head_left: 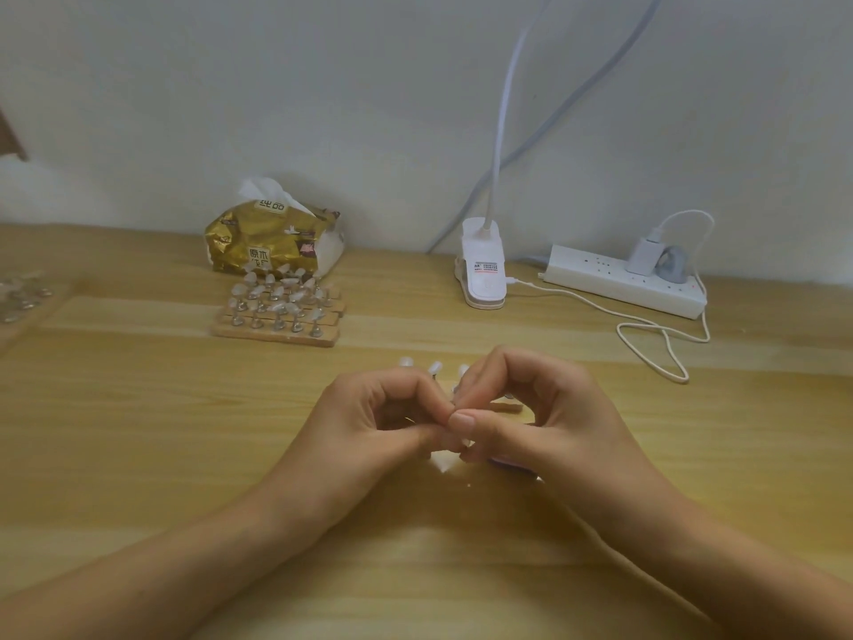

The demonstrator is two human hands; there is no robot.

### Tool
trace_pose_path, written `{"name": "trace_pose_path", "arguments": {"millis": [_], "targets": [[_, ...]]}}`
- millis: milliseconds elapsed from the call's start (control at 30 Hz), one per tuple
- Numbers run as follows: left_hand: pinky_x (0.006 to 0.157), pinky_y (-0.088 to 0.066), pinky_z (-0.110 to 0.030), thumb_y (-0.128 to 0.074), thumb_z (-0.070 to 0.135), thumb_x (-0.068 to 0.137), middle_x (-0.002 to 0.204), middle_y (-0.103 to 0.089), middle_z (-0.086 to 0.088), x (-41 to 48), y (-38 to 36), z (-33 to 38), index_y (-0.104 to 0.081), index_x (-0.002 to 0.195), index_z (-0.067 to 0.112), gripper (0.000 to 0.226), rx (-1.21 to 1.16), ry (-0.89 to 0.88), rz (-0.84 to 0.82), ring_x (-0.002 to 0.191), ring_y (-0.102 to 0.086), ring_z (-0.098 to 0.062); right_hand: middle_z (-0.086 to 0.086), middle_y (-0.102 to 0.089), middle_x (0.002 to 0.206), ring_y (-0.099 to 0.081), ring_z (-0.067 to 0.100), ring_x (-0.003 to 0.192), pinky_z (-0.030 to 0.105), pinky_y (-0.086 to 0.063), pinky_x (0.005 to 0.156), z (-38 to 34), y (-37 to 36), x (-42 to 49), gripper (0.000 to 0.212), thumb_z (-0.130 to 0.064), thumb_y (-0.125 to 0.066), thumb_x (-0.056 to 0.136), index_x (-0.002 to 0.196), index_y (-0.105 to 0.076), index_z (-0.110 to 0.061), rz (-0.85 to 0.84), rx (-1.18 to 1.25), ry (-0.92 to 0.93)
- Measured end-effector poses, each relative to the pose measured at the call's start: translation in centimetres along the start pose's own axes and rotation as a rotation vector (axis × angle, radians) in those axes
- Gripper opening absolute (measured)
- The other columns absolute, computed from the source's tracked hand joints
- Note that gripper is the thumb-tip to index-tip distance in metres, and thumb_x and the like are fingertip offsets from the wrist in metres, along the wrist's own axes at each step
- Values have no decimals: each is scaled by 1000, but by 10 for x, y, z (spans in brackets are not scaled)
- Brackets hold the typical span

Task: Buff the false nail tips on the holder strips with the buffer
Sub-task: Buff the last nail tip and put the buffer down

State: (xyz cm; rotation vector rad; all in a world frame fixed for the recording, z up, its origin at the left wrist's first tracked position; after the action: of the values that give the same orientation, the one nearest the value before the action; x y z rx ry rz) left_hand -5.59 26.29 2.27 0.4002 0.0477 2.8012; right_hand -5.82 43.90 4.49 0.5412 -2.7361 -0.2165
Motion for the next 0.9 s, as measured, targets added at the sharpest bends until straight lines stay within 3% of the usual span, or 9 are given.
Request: {"name": "trace_pose_path", "arguments": {"millis": [167, 300, 367, 433, 467, 533, 733, 833, 900], "targets": [[69, -52, -17, -79, 16, 71, 72, -73, -1, 0, -1, 0, -72, 71, 17, 7, 23, 4, 20, 73, -69, -9, 4, -69, 81, -69, 13, 82, 27, -57, 60, -1, 0, -2, 20, -4, -81, 79, 70, -68, -16, -9, 46, -52], [68, -50, -15, -79, 14, 74, 81, -74, -3, 0, -3, 3, -71, 75, 15, 8, 10, 5, -5, 79, -71, -12, 0, -71, 82, -66, 8, 71, 18, -52, 59, -10, 14, 0, 6, -20, -78, 78, 77, -72, -21, -41, 106, -122], [64, -49, -15, -79, 15, 75, 88, -74, -3, 1, -2, 2, -71, 75, 15, 9, 3, 23, 16, 81, -70, -13, -9, -69, 77, -60, 1, 67, 13, -47, 56, -16, 34, 2, 16, -38, -82, 78, 81, -73, -25, -20, -174, -56], [64, -50, -17, -76, 18, 74, 93, -73, 0, 2, 0, 1, -70, 76, 13, 7, 5, 43, 31, 82, -69, -12, -19, -65, 82, -59, 4, 72, 16, -43, 57, -19, 54, 1, 32, -63, -72, 71, 84, -69, -34, -80, -717, -26], [66, -51, -18, -77, 19, 75, 94, -73, 1, 2, 0, 1, -70, 76, 13, 9, 5, 46, 30, 83, -69, -11, -23, -62, 88, -57, 4, 78, 20, -43, 59, -17, 60, 0, 36, -69, -66, 68, 87, -67, -39, -139, -935, -59], [66, -52, -18, -80, 21, 77, 94, -73, 2, 3, 1, 1, -71, 78, 13, 12, -15, 41, 18, 83, -68, -10, -27, -57, 96, -53, -5, 84, 19, -42, 62, -11, 64, -4, 36, -71, -65, 70, 93, -63, -43, -219, -1110, -145], [66, -51, -19, -74, 16, 76, 87, -73, -2, 2, 0, -3, -72, 77, 19, 3, -5, 39, 16, 82, -68, -13, -27, -54, 104, -59, 3, 85, 27, -50, 67, 4, 53, -8, 18, -53, -63, 83, 95, -60, -39, -201, -1025, -9], [65, -51, -19, -73, 15, 78, 85, -72, -1, 3, 2, -4, -72, 79, 18, 3, -20, 43, 22, 80, -69, -15, -21, -66, 96, -66, 6, 81, 14, -46, 60, 7, 57, -5, 13, -30, -78, 82, 88, -66, -34, -145, -760, -23], [64, -51, -19, -72, 15, 78, 83, -72, 0, 4, 2, -4, -73, 79, 18, 4, -28, 42, 37, 78, -69, -15, -14, -71, 93, -70, 10, 79, 13, -48, 55, 5, 60, -2, 18, -15, -82, 81, 87, -69, -25, -92, -549, -46]]}}
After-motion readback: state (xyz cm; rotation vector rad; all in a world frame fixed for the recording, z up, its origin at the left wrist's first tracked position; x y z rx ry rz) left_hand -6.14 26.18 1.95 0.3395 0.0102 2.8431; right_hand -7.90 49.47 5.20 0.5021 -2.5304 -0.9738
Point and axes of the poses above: each hand's wrist, its own x-axis towards the middle knuckle, its own y-axis out of the back of the hand, z = x × y, the point moved 1 cm from there along x, towards the middle knuckle
